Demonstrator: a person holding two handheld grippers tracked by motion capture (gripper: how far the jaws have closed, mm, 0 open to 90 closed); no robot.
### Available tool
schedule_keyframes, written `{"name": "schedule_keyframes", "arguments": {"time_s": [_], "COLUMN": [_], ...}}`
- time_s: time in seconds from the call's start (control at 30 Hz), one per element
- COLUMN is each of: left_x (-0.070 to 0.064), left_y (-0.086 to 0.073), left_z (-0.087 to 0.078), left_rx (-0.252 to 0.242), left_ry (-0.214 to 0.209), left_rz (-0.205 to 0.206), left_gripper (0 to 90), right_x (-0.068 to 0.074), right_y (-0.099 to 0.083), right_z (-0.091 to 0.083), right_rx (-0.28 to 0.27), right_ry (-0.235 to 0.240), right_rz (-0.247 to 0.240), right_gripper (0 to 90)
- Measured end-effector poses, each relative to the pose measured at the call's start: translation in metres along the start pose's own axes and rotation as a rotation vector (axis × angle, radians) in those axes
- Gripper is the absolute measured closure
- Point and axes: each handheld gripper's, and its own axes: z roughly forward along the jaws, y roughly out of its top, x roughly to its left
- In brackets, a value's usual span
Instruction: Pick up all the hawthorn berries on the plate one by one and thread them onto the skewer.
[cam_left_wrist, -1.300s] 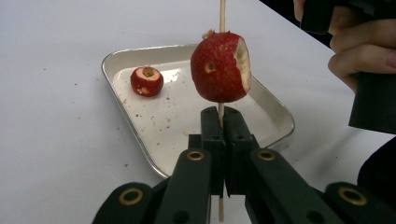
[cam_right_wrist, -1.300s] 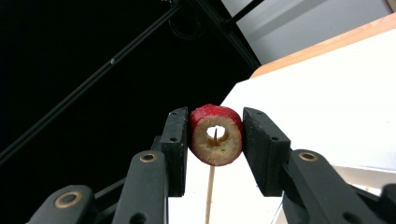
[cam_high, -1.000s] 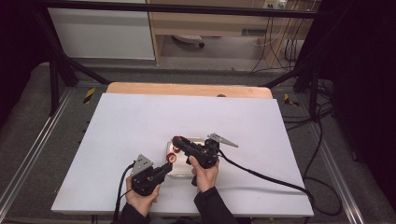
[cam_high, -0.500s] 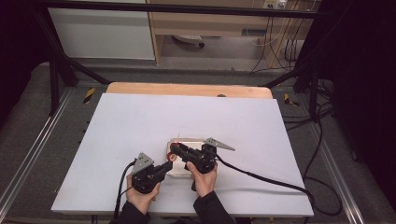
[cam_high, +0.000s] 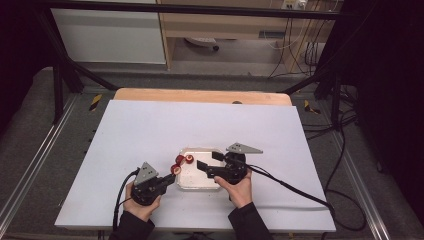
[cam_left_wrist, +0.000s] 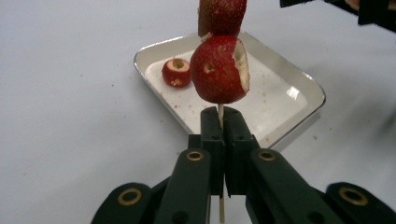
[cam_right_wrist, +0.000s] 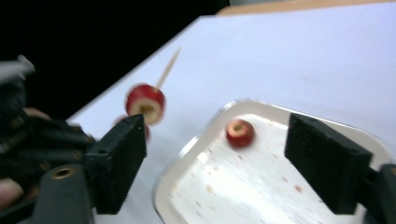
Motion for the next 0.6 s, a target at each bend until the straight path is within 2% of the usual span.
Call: {"name": "schedule_keyframes", "arguments": {"time_s": [0.07,0.17,0.23,0.3,0.37,0.6], "left_x": [0.005,0.013,0.019,0.025,0.029,0.038], "left_y": [-0.001,-0.002,-0.003,-0.004,-0.005,-0.006], "left_z": [-0.004,-0.01,-0.013,-0.014,-0.015,-0.015], "left_rx": [0.015,0.047,0.063,0.08,0.096,0.117], "left_ry": [-0.001,0.002,0.012,-0.008,-0.012,0.018], "left_rz": [0.017,0.048,0.055,0.057,0.064,0.074], "left_gripper": [88.0,88.0,87.9,87.8,87.8,87.8], "right_x": [-0.002,-0.006,-0.008,-0.007,-0.007,-0.004], "right_y": [0.002,0.007,0.012,0.016,0.02,0.038], "right_z": [-0.002,-0.003,-0.003,0.0,0.005,0.03], "right_rx": [0.037,0.086,0.131,0.183,0.232,0.419], "right_ry": [-0.019,-0.034,-0.06,-0.074,-0.066,-0.078], "right_rz": [-0.038,-0.069,-0.104,-0.137,-0.15,-0.228], "right_gripper": [17.2,13.5,10.9,10.2,10.2,12.2]}}
